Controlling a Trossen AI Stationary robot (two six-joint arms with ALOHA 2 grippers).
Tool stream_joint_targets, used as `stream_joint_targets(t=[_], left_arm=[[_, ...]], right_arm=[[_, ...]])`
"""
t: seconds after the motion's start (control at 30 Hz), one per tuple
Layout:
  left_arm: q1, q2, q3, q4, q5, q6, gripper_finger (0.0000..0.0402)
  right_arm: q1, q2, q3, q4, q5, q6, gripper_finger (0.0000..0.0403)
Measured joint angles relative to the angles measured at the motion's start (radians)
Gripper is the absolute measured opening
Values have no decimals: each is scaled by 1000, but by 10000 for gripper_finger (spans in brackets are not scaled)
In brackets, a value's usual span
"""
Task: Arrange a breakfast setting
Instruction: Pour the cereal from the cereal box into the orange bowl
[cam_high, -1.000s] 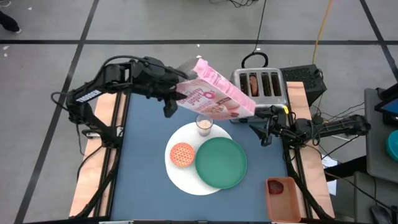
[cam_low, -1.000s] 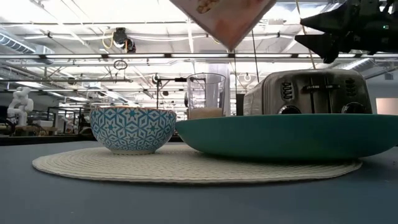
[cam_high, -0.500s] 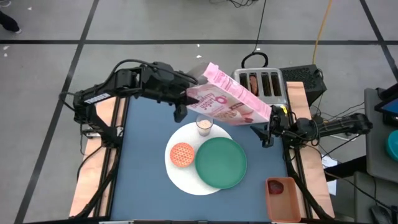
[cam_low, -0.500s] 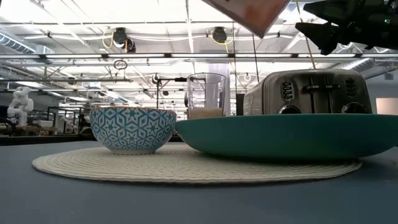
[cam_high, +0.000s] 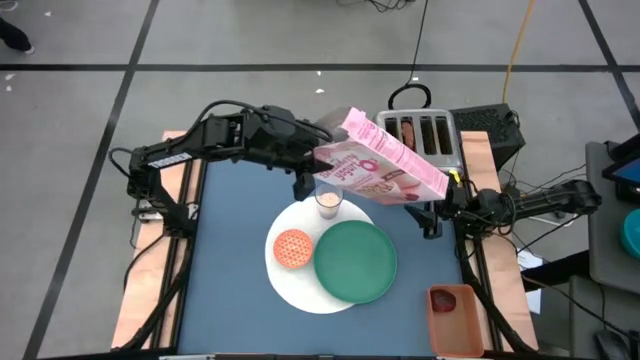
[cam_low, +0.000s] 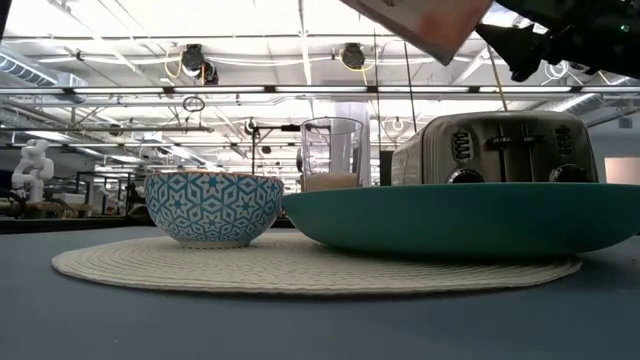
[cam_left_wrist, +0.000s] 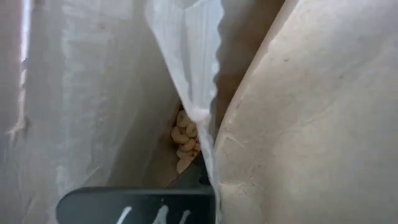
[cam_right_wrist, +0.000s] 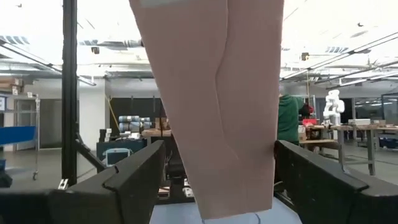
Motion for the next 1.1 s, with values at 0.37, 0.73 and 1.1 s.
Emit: stream_joint_targets(t=[0.37,0.73,1.1], left_arm=[[-13,23,0,64,0,-5,4],[-22,63,0,85,-1,-17,4],[-22,117,0,146,0,-18,4]], right_arm=[[0,60,0,80,-4,-2,295],[0,107,0,137,-5,-2,295],[0,141,0,171,-7,-2,295]])
